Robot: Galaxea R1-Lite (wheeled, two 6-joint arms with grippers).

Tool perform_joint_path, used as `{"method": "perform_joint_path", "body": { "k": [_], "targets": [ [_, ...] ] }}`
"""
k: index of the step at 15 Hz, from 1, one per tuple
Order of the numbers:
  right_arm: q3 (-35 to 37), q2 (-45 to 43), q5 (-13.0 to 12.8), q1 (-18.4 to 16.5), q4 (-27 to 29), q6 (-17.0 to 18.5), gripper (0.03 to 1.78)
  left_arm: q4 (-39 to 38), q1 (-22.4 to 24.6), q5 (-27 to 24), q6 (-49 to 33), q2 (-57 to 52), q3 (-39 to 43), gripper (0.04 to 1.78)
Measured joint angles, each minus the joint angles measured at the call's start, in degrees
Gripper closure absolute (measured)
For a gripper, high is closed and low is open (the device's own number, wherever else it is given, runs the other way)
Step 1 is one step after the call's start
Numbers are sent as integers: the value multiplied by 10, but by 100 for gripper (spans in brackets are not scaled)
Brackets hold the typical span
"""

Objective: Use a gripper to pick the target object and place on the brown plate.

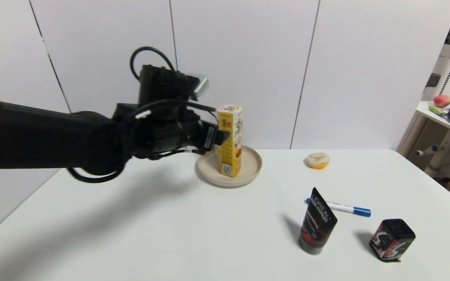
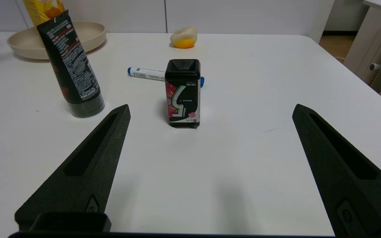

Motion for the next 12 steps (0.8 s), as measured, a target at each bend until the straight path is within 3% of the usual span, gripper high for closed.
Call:
{"method": "perform_joint_path", "body": {
  "k": [3,5,10,12],
  "targets": [
    [0,0,0,0,0,0,12,175,22,-1,-1,-166,111,16],
    [0,0,0,0,0,0,12,222,57,-1,1,-289,231,15],
    [0,0,0,0,0,0,12,57,212,-2,47,-568,568,15],
    [0,0,0,0,0,0,12,-1,254,-5,56,-668,654,14]
  ]
}}
